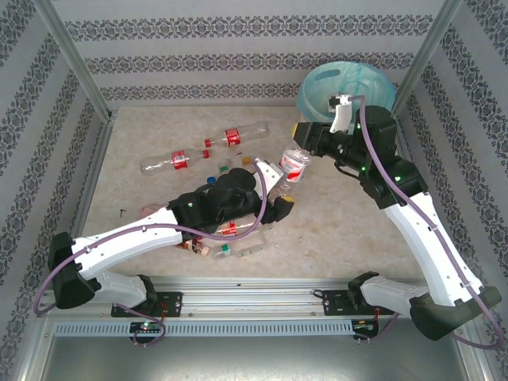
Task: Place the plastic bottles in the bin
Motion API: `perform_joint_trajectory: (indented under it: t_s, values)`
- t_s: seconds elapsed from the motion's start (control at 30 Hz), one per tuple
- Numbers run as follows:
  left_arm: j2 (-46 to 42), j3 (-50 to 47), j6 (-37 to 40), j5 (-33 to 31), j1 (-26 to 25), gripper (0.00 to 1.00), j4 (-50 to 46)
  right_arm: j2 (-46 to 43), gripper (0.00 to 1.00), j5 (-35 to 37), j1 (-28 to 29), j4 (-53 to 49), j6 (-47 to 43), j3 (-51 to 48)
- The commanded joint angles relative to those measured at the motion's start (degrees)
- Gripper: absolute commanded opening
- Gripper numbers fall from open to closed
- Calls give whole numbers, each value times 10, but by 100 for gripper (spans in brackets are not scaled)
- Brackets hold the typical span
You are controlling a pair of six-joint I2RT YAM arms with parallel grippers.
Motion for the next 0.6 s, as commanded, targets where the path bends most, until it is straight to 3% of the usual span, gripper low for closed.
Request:
perform_joint_trajectory:
  t_s: [0.0, 0.17, 0.57]
  values:
    - [12, 39, 2, -13, 20, 72, 39, 16, 17, 49, 0, -17, -41, 45]
    - [42, 88, 20, -4, 34, 100, 64, 56, 11, 103, -3, -19, -82, 127]
    - [44, 140, 46, -57, 68, 100, 67, 198, 9, 256, -45, 33, -213, 352]
